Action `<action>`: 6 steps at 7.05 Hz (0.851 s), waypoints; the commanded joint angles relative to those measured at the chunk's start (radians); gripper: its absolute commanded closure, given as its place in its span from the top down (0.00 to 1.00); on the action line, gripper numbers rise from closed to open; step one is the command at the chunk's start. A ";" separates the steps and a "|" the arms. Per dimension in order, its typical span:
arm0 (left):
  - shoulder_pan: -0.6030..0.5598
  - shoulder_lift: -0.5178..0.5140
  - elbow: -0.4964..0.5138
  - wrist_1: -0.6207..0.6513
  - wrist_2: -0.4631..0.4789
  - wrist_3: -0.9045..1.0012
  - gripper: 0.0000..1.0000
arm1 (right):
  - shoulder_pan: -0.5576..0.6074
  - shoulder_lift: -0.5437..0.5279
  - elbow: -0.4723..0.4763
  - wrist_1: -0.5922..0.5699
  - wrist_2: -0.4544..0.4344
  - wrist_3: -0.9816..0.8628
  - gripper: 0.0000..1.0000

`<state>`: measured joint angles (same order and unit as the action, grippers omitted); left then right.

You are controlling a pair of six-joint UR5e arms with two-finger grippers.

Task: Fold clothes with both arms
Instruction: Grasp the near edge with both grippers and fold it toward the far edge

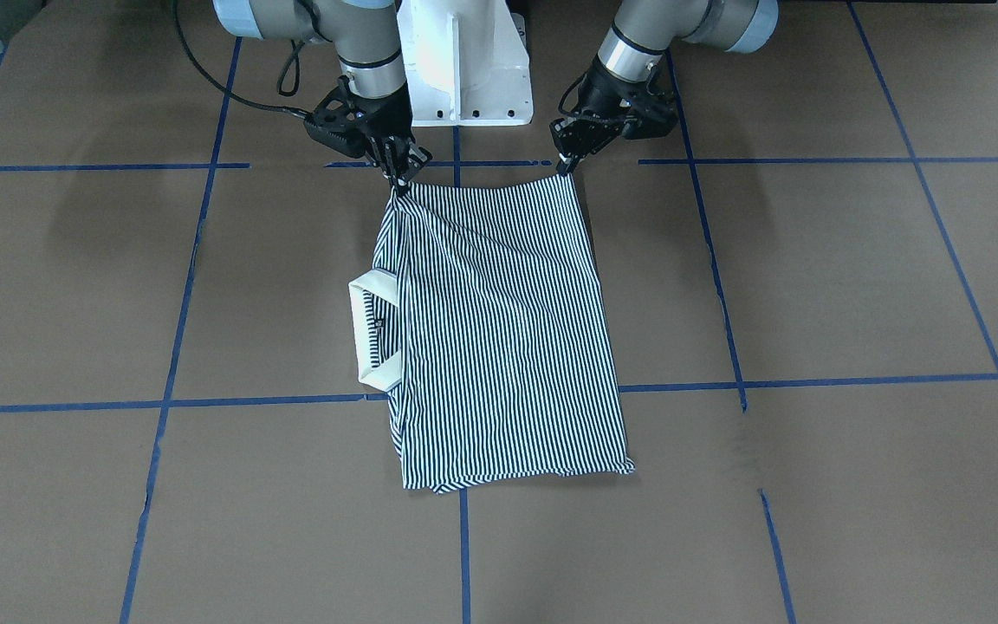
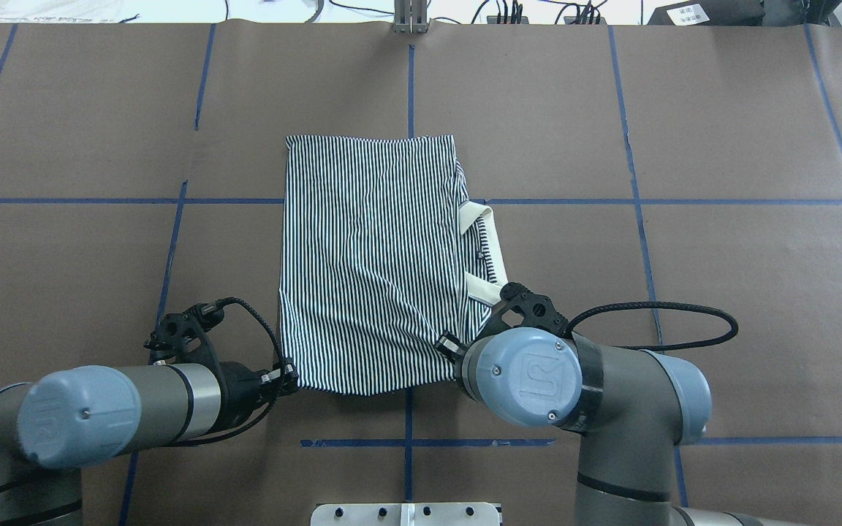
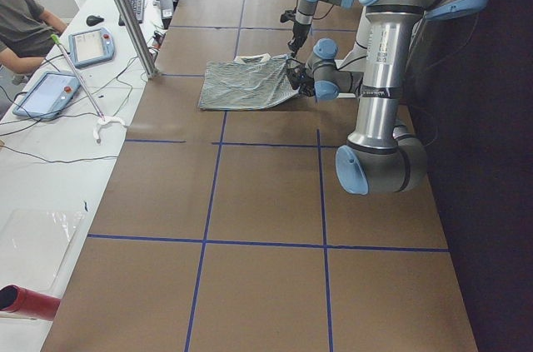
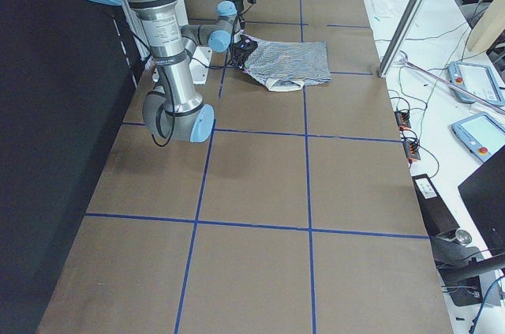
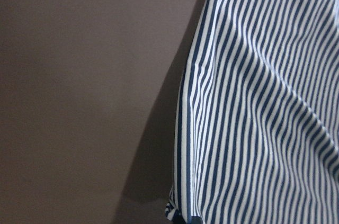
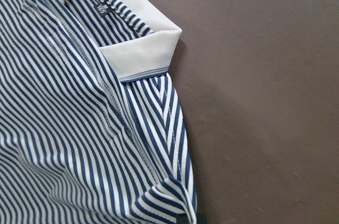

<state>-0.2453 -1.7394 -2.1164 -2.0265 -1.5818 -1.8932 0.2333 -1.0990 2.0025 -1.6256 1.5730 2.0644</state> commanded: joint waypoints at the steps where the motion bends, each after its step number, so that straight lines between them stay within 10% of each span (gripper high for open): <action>1: 0.024 -0.005 -0.259 0.183 -0.058 -0.093 0.00 | -0.055 -0.051 0.285 -0.223 0.002 0.075 0.00; 4: -0.127 -0.127 -0.223 0.267 -0.124 -0.016 0.00 | 0.198 0.132 0.137 -0.297 0.132 -0.034 0.00; 6: -0.169 -0.193 -0.085 0.287 -0.119 0.043 0.00 | 0.276 0.217 -0.088 -0.121 0.153 -0.041 0.00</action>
<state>-0.3856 -1.8964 -2.2796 -1.7492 -1.7008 -1.8896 0.4530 -0.9388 2.0529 -1.8470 1.7052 2.0348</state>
